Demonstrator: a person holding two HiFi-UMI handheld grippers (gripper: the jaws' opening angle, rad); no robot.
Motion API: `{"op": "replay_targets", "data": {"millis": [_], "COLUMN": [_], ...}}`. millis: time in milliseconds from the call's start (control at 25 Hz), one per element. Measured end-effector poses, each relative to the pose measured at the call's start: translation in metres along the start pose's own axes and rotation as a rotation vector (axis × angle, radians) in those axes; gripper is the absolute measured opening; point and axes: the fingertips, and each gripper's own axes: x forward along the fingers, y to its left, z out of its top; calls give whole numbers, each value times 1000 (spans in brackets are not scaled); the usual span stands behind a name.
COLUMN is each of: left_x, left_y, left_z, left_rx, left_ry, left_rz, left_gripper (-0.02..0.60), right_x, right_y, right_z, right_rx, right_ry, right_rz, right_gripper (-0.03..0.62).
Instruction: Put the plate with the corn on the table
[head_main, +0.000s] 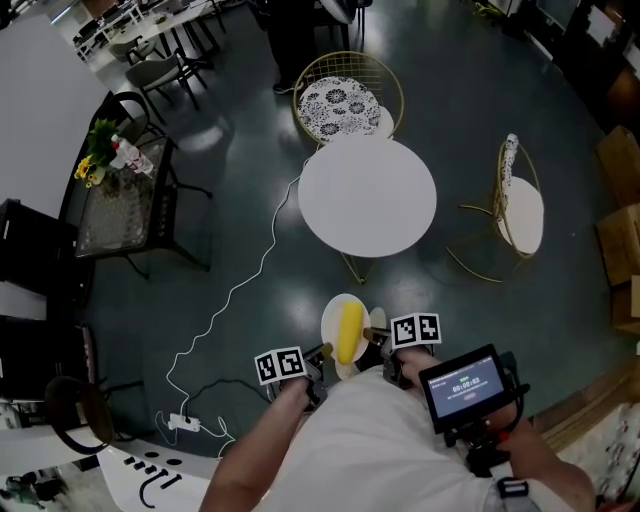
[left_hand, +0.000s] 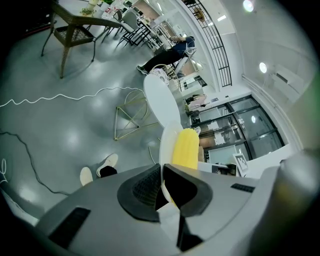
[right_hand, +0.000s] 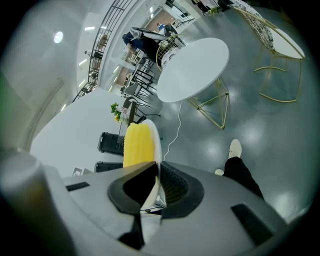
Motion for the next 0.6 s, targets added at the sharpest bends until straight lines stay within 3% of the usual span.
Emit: {"op": "replay_targets", "data": {"millis": [360,600], "left_x": [15,37], "left_y": [-10,-20], "left_z": [19,48], "left_rx": [15,13], "left_ry": [19,14], "left_rz": [9,18], "left_gripper": [29,29], "right_x": [-3,1], "right_y": [-7,-13], "right_z": [23,62], "right_rx": [18,12], "right_ry": [-10,-9], "right_rz": [0,6], "right_gripper": [37,37]}}
